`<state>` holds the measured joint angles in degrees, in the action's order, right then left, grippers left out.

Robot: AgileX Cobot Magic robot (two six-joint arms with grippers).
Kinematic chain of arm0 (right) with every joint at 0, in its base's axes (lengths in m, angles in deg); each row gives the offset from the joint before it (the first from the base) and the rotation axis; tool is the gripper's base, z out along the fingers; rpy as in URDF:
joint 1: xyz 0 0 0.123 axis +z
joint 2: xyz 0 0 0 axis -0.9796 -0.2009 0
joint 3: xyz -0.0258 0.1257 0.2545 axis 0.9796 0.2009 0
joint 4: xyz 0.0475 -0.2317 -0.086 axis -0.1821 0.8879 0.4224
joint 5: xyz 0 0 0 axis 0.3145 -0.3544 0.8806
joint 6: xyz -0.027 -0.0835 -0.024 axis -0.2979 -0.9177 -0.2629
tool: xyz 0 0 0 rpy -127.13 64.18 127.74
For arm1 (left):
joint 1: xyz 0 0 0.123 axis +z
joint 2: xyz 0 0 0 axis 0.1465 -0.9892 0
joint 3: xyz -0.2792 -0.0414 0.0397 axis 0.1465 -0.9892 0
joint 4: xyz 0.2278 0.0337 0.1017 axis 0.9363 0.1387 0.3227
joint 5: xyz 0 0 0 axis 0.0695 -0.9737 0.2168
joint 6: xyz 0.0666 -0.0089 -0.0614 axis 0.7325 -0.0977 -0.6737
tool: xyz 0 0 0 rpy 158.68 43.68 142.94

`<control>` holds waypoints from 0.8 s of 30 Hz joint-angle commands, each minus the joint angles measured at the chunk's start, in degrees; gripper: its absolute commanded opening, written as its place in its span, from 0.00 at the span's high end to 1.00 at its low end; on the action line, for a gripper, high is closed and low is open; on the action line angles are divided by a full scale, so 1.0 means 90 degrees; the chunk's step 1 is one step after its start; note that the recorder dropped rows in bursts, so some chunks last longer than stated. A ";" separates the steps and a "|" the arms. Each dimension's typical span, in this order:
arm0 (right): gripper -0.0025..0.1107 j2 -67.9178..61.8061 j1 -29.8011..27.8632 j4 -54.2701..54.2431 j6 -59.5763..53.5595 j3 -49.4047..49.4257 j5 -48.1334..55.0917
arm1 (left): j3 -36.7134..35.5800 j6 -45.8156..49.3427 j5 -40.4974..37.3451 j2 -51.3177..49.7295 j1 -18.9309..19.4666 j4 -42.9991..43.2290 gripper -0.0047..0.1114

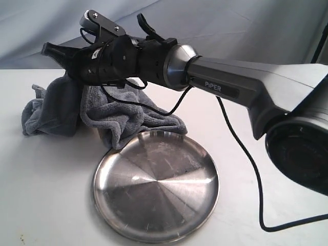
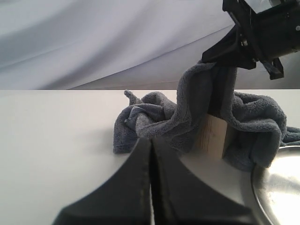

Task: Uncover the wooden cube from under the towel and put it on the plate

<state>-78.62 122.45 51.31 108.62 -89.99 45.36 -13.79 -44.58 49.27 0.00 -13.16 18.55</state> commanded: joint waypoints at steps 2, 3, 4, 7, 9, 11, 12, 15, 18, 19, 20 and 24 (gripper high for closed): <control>0.98 0.0077 -0.0337 -0.1040 -0.0093 0.0004 -0.0418 | -0.0029 -0.0030 0.0040 0.0025 0.0019 -0.0031 0.96; 0.98 0.0077 -0.0475 -0.1507 -0.0093 0.0004 -0.0418 | -0.0029 -0.0018 0.0040 0.0025 0.0019 -0.0031 0.96; 0.98 0.0077 -0.0599 -0.1643 -0.0093 0.0004 -0.0418 | -0.0029 -0.0018 0.0040 0.0025 0.0019 -0.0031 0.96; 0.98 0.0077 -0.0849 -0.1722 -0.0093 0.0004 -0.0418 | -0.0029 -0.0018 0.0040 0.0025 0.0019 -0.0031 0.96; 0.98 0.0077 -0.1033 -0.1722 -0.0093 0.0004 -0.0402 | -0.0029 -0.0018 0.0040 0.0025 0.0019 -0.0031 0.96; 0.98 0.0077 -0.1156 -0.1722 -0.0093 0.0004 -0.0332 | -0.0029 -0.0018 0.0040 0.0025 0.0019 -0.0031 0.96; 0.98 0.0077 -0.1195 -0.1722 -0.0093 0.0004 -0.0333 | -0.0029 -0.0030 0.0040 0.0025 0.0019 -0.0031 0.96; 0.98 0.0077 -0.1275 -0.1677 -0.0093 0.0004 -0.0304 | -0.0029 -0.0030 0.0040 0.0025 0.0019 -0.0031 0.96; 0.98 0.0077 -0.1388 -0.1568 -0.0093 0.0004 -0.0182 | -0.0029 -0.0030 0.0040 0.0025 0.0019 -0.0031 0.96; 0.98 0.0077 -0.1419 -0.1562 -0.0093 0.0004 -0.0157 | -0.0029 -0.0030 0.0040 0.0025 0.0019 -0.0031 0.96; 0.98 0.0066 -0.1463 -0.1563 -0.0093 0.0004 -0.0143 | -0.0029 -0.0030 0.0040 0.0025 0.0019 -0.0031 0.96; 0.98 0.0066 -0.1629 -0.1563 -0.0093 0.0004 0.0067 | -0.0029 -0.0030 0.0040 0.0025 0.0019 -0.0031 0.96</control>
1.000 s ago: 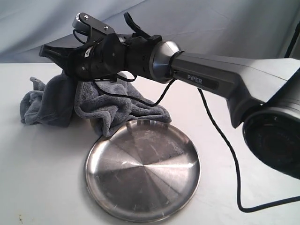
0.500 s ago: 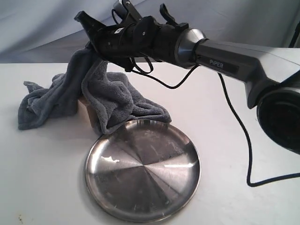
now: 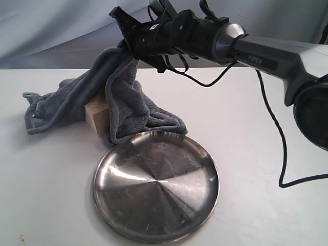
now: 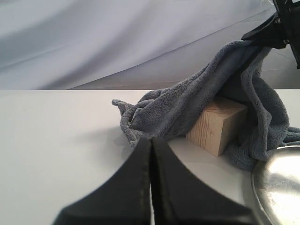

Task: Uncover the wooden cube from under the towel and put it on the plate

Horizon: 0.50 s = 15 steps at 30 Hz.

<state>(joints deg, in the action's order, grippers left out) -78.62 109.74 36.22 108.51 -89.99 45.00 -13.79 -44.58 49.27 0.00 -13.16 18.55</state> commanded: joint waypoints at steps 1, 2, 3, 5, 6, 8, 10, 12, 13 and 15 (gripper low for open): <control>0.98 0.0066 -0.0249 0.0114 -0.0066 0.0004 0.0181 | -0.0029 -0.0016 0.0040 0.0025 0.0019 -0.0031 0.96; 0.98 0.0066 -0.0300 0.0148 -0.0065 0.0004 0.0260 | -0.0029 -0.0016 0.0040 0.0025 0.0019 -0.0031 0.96; 0.98 0.0066 -0.0324 0.0253 -0.0065 0.0004 0.0349 | -0.0029 -0.0016 0.0040 0.0025 0.0019 -0.0031 0.96; 0.97 0.0066 -0.0397 0.0518 -0.0065 0.0004 0.0601 | -0.0029 -0.0016 0.0040 0.0025 0.0019 -0.0031 0.96; 0.96 0.0066 -0.0431 0.0593 -0.0065 0.0004 0.0721 | -0.0029 -0.0016 0.0040 0.0025 0.0019 -0.0031 0.96; 0.87 0.0057 -0.0489 0.0707 -0.0065 0.0004 0.1006 | -0.0029 -0.0016 0.0040 0.0025 0.0019 -0.0031 0.96; 0.73 0.0057 -0.0532 0.0719 -0.0065 0.0004 0.1188 | -0.0029 -0.0016 0.0040 0.0025 0.0019 -0.0031 0.96; 0.57 0.0057 -0.0542 0.0817 -0.0065 0.0004 0.1295 | -0.0029 -0.0016 0.0040 0.0025 0.0019 -0.0031 0.96; 0.48 0.0057 -0.0542 0.0856 -0.0065 0.0004 0.1312 | -0.0029 -0.0016 0.0040 0.0025 0.0019 -0.0031 0.96; 0.34 0.0041 -0.0542 0.0856 -0.0055 0.0004 0.1318 | -0.0029 -0.0029 0.0040 0.0025 0.0019 -0.0031 0.96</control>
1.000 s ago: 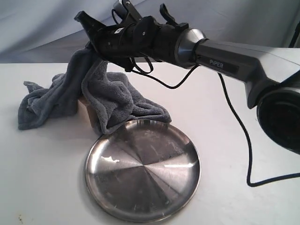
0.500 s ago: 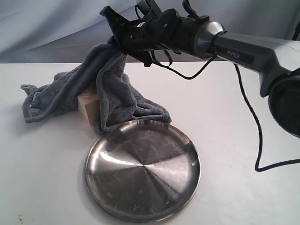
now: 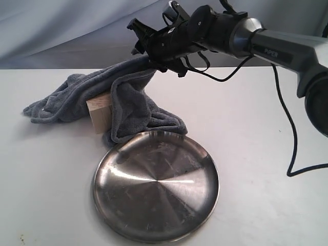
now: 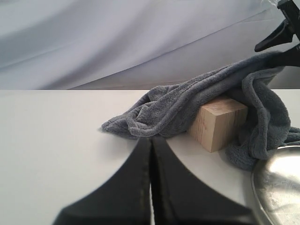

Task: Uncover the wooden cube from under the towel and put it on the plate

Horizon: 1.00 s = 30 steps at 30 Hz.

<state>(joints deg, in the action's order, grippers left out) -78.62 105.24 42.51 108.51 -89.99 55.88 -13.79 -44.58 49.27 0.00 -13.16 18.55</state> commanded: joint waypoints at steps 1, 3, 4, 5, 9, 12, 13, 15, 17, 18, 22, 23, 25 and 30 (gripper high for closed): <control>0.27 0.0040 -0.0041 0.0157 -0.0055 0.0004 0.0073 | -0.0029 -0.0029 0.0040 0.0025 0.0019 -0.0031 0.96; 0.17 0.0040 -0.0041 0.0166 -0.0055 0.0004 0.0151 | -0.0029 -0.0029 0.0040 0.0025 0.0019 -0.0031 0.96; 0.14 0.0040 -0.0041 0.0166 -0.0055 0.0004 0.0151 | -0.0029 -0.0029 0.0040 0.0025 0.0019 -0.0031 0.96; 0.11 0.0040 -0.0041 0.0166 -0.0055 0.0004 0.0138 | -0.0029 -0.0029 0.0040 0.0025 0.0019 -0.0031 0.96; 0.10 0.0122 -0.0041 0.0076 -0.0669 0.0004 0.0091 | -0.0029 -0.0029 0.0040 0.0025 0.0019 -0.0031 0.96; 0.10 0.0303 -0.0002 -0.0168 -0.1920 0.0004 0.0117 | -0.0029 -0.0008 0.0040 0.0025 0.0019 -0.0031 0.96; 0.10 0.0371 0.0013 -0.0287 -0.2277 0.0004 0.0117 | -0.0029 -0.0008 0.0040 0.0025 0.0019 -0.0031 0.96; 0.10 0.0532 0.0062 -0.0762 -0.3201 0.0004 0.0129 | -0.0029 -0.0008 0.0040 0.0025 0.0019 -0.0031 0.96; 0.10 0.0679 0.0074 -0.1133 -0.4009 0.0004 0.0129 | -0.0029 -0.0008 0.0040 0.0025 0.0019 -0.0031 0.96; 0.10 0.0747 0.0090 -0.1342 -0.4396 0.0004 0.0149 | -0.0029 -0.0008 0.0040 0.0025 0.0019 -0.0031 0.96; 0.10 0.0931 0.0198 -0.1564 -0.4950 0.0004 0.0160 | -0.0029 -0.0008 0.0040 0.0025 0.0019 -0.0031 0.96; 0.10 0.0945 0.0210 -0.1547 -0.5221 0.0004 0.0208 | -0.0029 -0.0008 0.0040 0.0025 0.0019 -0.0031 0.96; 0.10 0.0960 0.0296 -0.1533 -0.5852 0.0004 0.0434 | -0.0029 -0.0021 0.0040 0.0025 0.0019 -0.0031 0.96; 0.10 0.0924 0.0669 -0.1065 -0.7407 0.0004 0.1436 | -0.0029 -0.0021 0.0040 0.0025 0.0019 -0.0031 0.96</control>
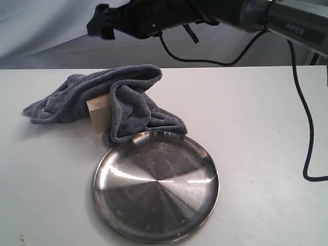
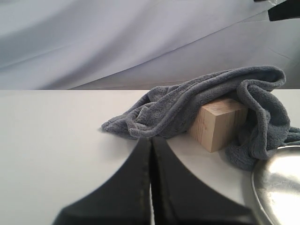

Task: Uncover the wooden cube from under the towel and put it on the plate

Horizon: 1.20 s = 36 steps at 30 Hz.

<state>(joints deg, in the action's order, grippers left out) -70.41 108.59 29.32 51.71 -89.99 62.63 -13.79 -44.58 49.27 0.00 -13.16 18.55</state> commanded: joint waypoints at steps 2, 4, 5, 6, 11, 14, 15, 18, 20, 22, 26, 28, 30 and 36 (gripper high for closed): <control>0.10 0.0012 0.0538 0.0981 -0.1348 0.0004 0.0731 | -0.0029 -0.0021 0.0040 0.0025 0.0019 -0.0031 0.96; 0.10 0.0012 0.0742 0.1606 -0.1442 0.0004 0.0645 | -0.0029 -0.0021 0.0040 0.0025 0.0019 -0.0031 0.96; 0.10 0.0012 0.0897 0.2073 -0.1442 0.0004 0.0543 | -0.0029 -0.0021 0.0040 0.0025 0.0019 -0.0031 0.96; 0.10 0.0012 0.0999 0.2415 -0.1442 0.0004 0.0471 | -0.0029 -0.0021 0.0040 0.0025 0.0019 -0.0031 0.96; 0.10 -0.0104 0.1458 0.4332 -0.0505 0.0004 -0.0419 | -0.0029 -0.0021 0.0040 0.0025 0.0019 -0.0031 0.96; 0.10 -0.0287 0.1475 0.5127 0.0831 0.0004 -0.0972 | -0.0029 -0.0021 0.0040 0.0025 0.0019 -0.0031 0.96; 0.10 -0.0374 0.1475 0.5220 0.1023 0.0004 -0.1031 | -0.0029 -0.0021 0.0040 0.0025 0.0019 -0.0031 0.96; 0.10 -0.0688 0.1402 0.5283 0.1639 0.0004 -0.1174 | -0.0029 -0.0021 0.0040 0.0025 0.0019 -0.0031 0.96; 0.10 -0.0943 0.1344 0.5311 0.2113 0.0004 -0.1545 | -0.0029 -0.0021 0.0040 0.0025 0.0019 -0.0031 0.96; 0.10 -0.1140 0.1269 0.5311 0.2277 0.0004 -0.2091 | -0.0029 -0.0021 0.0040 0.0025 0.0019 -0.0031 0.96; 0.10 -0.1334 0.1092 0.5298 0.2328 -0.0170 -0.2356 | -0.0029 -0.0021 0.0040 0.0025 0.0019 -0.0031 0.96; 0.10 -0.1457 0.1049 0.5311 0.2257 -0.0304 -0.2317 | -0.0029 -0.0021 0.0040 0.0025 0.0019 -0.0031 0.96; 0.10 -0.1564 0.1014 0.5311 0.2086 -0.0402 -0.2350 | -0.0029 -0.0021 0.0040 0.0025 0.0019 -0.0031 0.96; 0.10 -0.1895 0.1016 0.5353 0.1775 -0.0508 -0.2414 | -0.0029 -0.0021 0.0040 0.0025 0.0019 -0.0031 0.96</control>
<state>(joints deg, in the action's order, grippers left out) -86.43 117.89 76.80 68.86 -94.09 41.95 -13.79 -44.58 49.27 0.00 -13.16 18.55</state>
